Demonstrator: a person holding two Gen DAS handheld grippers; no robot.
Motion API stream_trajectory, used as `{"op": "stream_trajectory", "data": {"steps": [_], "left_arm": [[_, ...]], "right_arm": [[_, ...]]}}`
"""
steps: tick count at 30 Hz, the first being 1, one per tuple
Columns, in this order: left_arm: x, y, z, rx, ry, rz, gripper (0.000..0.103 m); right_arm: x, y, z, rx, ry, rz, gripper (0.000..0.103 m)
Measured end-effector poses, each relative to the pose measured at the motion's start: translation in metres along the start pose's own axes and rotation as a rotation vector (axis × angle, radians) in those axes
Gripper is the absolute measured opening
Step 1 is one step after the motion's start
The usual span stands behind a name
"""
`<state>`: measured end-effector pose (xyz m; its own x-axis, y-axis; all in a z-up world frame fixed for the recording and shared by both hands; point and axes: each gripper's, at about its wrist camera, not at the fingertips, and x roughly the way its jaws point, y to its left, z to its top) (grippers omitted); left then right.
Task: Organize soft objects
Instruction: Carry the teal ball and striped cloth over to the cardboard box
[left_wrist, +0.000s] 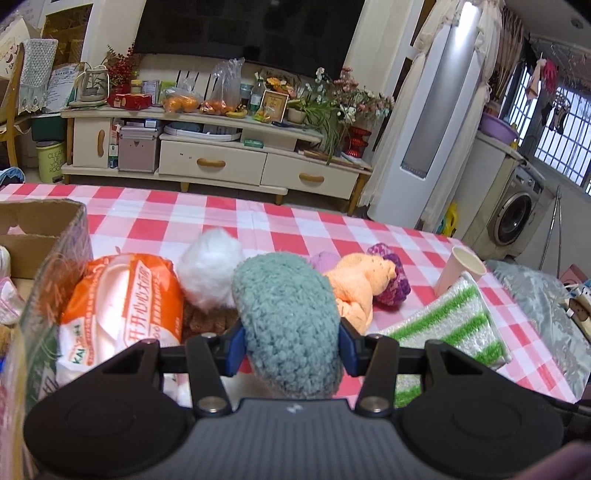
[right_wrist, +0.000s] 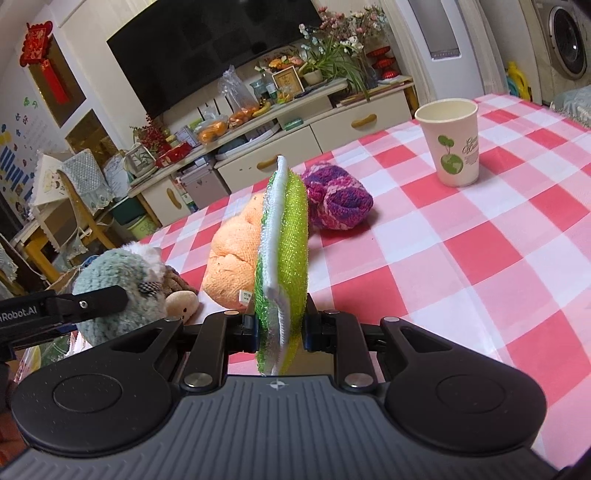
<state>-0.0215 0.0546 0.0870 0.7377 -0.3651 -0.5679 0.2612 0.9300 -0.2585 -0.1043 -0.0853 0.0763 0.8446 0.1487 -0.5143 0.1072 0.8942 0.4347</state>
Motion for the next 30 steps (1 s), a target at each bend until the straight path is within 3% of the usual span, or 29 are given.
{"op": "stream_trajectory", "data": {"steps": [17, 30], "left_arm": [[-0.038, 0.025, 0.009, -0.03, -0.077, -0.038, 0.049], [-0.058, 0.051, 0.018, -0.071, -0.139, -0.025, 0.049]], "right_arm": [[-0.001, 0.007, 0.003, -0.048, -0.052, 0.021, 0.025], [0.01, 0.036, 0.012, -0.124, -0.063, 0.113, 0.025]]}}
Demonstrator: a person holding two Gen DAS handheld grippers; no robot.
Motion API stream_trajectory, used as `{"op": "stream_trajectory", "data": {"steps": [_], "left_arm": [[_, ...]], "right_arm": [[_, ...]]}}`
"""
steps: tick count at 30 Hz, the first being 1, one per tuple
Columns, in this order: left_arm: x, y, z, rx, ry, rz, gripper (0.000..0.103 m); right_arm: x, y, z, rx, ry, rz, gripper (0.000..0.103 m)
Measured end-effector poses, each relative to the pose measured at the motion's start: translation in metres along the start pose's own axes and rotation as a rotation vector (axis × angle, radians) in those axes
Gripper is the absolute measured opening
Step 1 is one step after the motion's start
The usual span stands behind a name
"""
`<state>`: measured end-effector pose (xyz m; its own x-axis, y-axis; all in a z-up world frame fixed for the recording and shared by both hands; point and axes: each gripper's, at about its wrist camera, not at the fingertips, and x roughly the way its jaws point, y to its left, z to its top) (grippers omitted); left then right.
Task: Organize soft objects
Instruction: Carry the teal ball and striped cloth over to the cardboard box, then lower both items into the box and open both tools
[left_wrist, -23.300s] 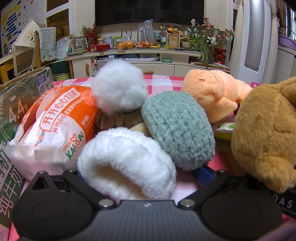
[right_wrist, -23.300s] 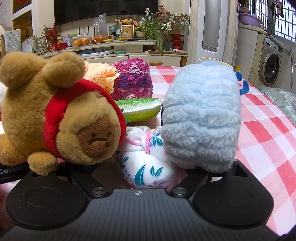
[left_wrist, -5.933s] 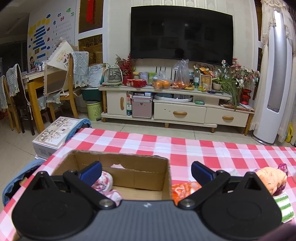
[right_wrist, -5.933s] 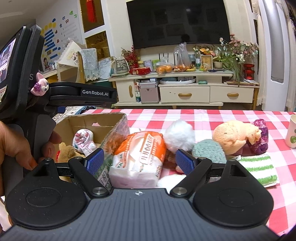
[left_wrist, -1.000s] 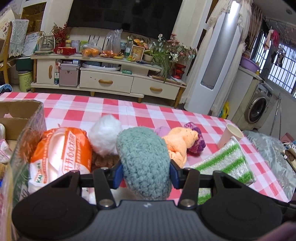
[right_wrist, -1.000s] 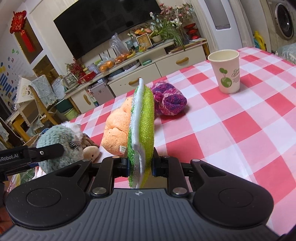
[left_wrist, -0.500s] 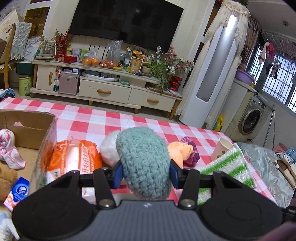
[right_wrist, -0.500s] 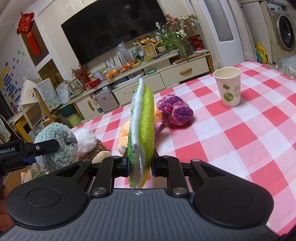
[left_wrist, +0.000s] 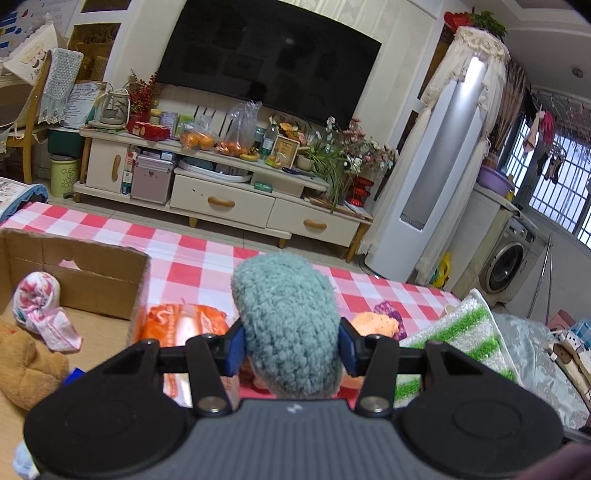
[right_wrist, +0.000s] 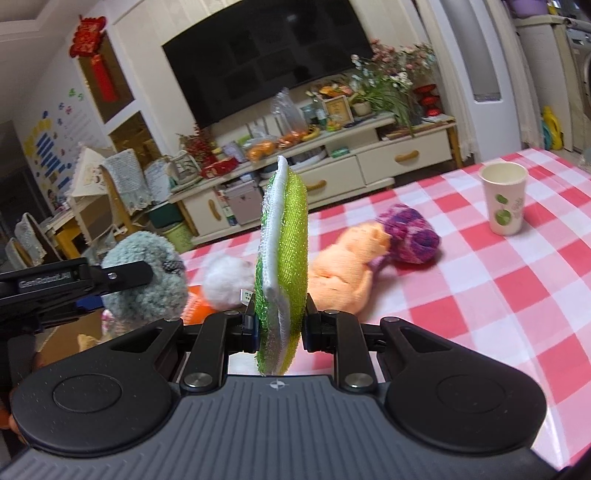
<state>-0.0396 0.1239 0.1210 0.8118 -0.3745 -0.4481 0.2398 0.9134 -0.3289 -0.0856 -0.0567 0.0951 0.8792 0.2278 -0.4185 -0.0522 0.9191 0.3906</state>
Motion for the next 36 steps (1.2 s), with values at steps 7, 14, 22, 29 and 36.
{"op": "stream_trajectory", "data": {"steps": [7, 14, 22, 29, 36], "left_arm": [[-0.015, 0.02, 0.008, -0.034, -0.043, 0.021, 0.049], [-0.035, 0.049, 0.016, -0.077, -0.084, 0.075, 0.049], [-0.056, 0.088, 0.017, -0.117, -0.096, 0.181, 0.049], [-0.068, 0.115, 0.013, -0.141, -0.07, 0.254, 0.049], [-0.073, 0.136, 0.008, -0.161, -0.023, 0.291, 0.05]], "right_arm": [[0.014, 0.018, 0.004, -0.031, 0.005, 0.078, 0.025], [0.034, 0.038, 0.014, -0.063, 0.015, 0.162, 0.025], [0.059, 0.065, 0.02, -0.127, 0.034, 0.242, 0.025], [0.085, 0.091, 0.022, -0.188, 0.067, 0.286, 0.025], [0.11, 0.107, 0.021, -0.253, 0.128, 0.302, 0.025]]}}
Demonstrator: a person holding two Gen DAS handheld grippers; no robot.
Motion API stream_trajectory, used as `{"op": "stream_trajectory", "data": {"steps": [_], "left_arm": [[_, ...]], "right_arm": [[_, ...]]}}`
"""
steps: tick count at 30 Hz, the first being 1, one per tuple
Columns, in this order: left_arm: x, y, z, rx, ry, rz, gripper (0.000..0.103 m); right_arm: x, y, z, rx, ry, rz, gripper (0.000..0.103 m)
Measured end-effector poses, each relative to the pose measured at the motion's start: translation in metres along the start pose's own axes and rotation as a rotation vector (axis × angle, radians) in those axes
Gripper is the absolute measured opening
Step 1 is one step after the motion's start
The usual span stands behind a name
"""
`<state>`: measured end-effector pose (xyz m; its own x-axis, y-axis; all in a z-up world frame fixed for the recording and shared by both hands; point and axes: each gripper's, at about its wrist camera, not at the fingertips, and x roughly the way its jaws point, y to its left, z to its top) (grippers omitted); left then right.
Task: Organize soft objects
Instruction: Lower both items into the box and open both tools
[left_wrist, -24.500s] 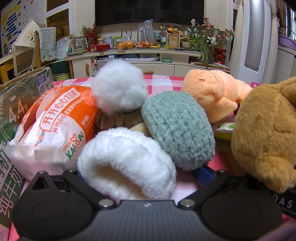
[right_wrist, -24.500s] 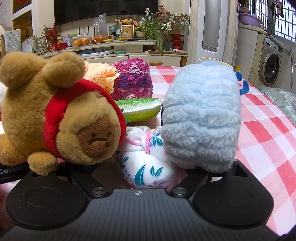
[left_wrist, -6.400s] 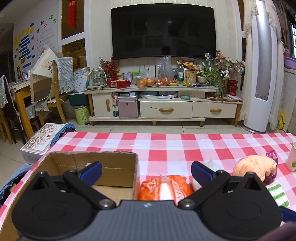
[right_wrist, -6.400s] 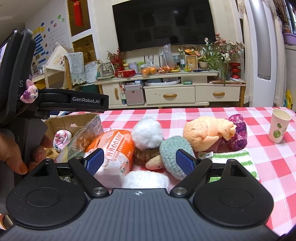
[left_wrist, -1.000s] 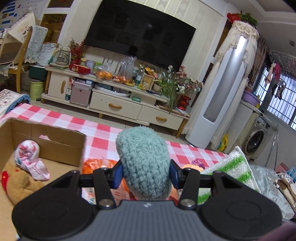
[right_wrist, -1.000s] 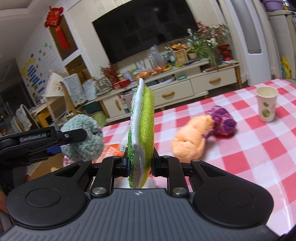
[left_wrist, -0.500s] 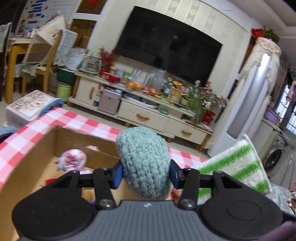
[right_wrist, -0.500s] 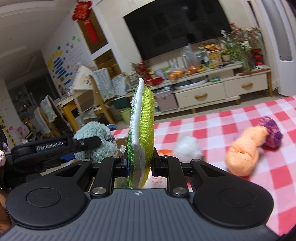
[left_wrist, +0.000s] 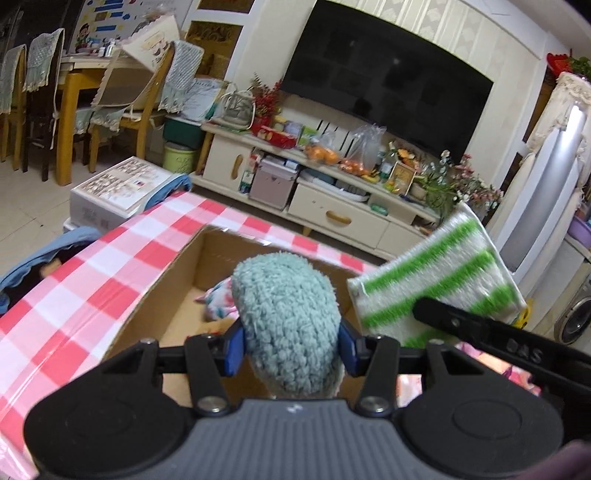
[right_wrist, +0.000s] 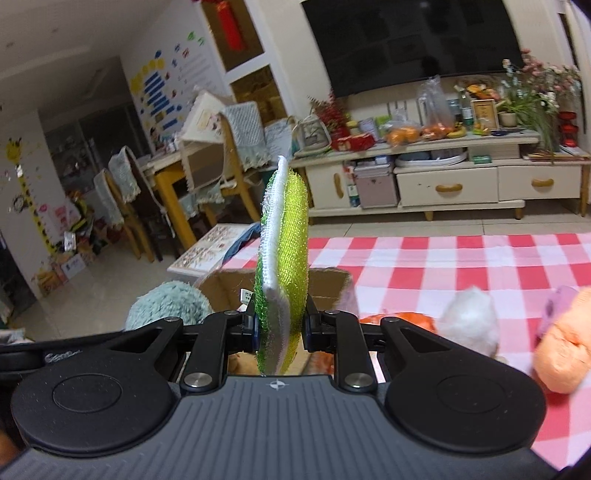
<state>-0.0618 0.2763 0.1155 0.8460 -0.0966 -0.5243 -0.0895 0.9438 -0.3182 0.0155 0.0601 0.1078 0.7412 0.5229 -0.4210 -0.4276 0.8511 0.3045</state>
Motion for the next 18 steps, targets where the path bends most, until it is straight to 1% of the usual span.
{"op": "stream_trajectory", "data": {"steps": [6, 10, 11, 13, 14, 15, 16, 17, 18], "left_arm": [[0.004, 0.01, -0.002, 0.008, 0.037, 0.033, 0.05], [0.004, 0.014, -0.006, 0.018, 0.063, 0.046, 0.05], [0.003, 0.015, -0.007, 0.019, 0.067, 0.054, 0.051], [0.002, 0.014, -0.007, 0.026, 0.062, 0.065, 0.055], [0.001, 0.014, -0.006, 0.031, 0.053, 0.064, 0.059], [0.0, 0.012, -0.005, 0.033, 0.044, 0.065, 0.065], [-0.001, 0.011, -0.004, 0.033, 0.037, 0.065, 0.068], [-0.001, 0.01, -0.004, 0.031, 0.032, 0.065, 0.072], [-0.001, 0.009, -0.004, 0.032, 0.03, 0.061, 0.072]], "right_arm": [[0.015, 0.001, 0.004, -0.038, 0.062, -0.011, 0.027], [0.022, -0.001, 0.003, -0.047, 0.108, -0.024, 0.031], [0.019, -0.002, 0.002, -0.049, 0.116, -0.03, 0.035], [0.015, -0.003, 0.004, -0.035, 0.113, -0.046, 0.05], [0.01, -0.005, 0.004, -0.02, 0.1, -0.049, 0.07], [0.004, -0.006, 0.004, -0.01, 0.083, -0.048, 0.08], [0.0, -0.005, 0.004, -0.005, 0.067, -0.048, 0.083], [-0.007, -0.005, 0.004, -0.001, 0.053, -0.054, 0.088], [-0.013, -0.006, 0.004, 0.003, 0.039, -0.061, 0.095]]}}
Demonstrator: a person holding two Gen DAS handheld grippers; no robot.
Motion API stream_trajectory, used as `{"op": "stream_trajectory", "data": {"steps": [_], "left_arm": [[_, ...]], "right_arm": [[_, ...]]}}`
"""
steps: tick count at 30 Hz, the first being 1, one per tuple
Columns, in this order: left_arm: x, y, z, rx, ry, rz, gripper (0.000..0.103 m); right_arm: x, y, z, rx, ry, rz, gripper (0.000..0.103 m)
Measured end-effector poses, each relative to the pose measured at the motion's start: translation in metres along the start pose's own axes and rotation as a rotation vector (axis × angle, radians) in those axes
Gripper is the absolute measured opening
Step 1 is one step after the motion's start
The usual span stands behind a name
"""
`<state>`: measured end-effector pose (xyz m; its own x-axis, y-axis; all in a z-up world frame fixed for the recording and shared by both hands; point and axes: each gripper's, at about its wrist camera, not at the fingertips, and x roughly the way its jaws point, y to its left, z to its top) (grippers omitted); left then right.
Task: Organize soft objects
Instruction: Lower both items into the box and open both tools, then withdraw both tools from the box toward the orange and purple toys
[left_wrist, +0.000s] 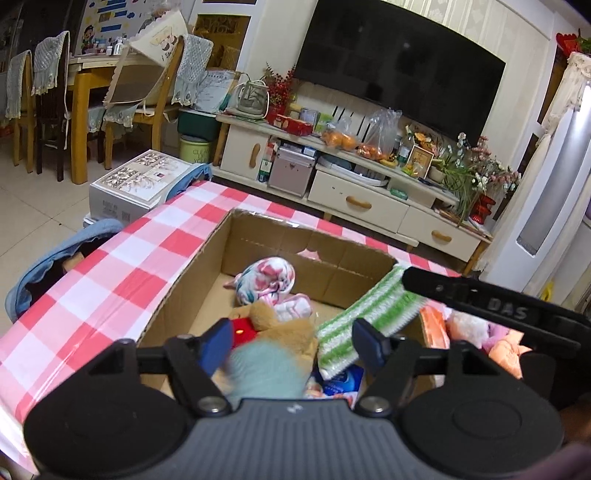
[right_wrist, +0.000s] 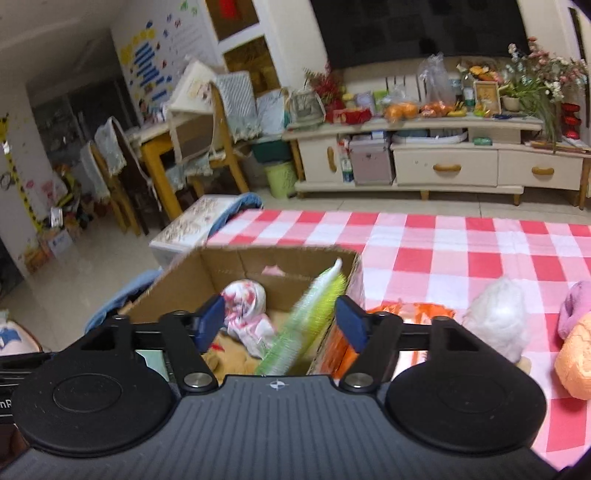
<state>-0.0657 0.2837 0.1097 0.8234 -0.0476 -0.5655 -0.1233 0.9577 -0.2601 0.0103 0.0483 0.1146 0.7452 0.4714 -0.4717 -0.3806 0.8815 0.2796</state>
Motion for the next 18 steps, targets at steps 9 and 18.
{"op": "stream_trajectory", "data": {"steps": [9, 18], "left_arm": [[0.0, -0.01, -0.001, 0.014, -0.022, -0.012, 0.076], [-0.001, -0.028, -0.001, 0.045, -0.037, -0.026, 0.078]], "right_arm": [[-0.041, -0.001, 0.003, 0.047, -0.126, -0.064, 0.102], [-0.078, -0.018, -0.012, 0.087, -0.177, -0.158, 0.103]]}}
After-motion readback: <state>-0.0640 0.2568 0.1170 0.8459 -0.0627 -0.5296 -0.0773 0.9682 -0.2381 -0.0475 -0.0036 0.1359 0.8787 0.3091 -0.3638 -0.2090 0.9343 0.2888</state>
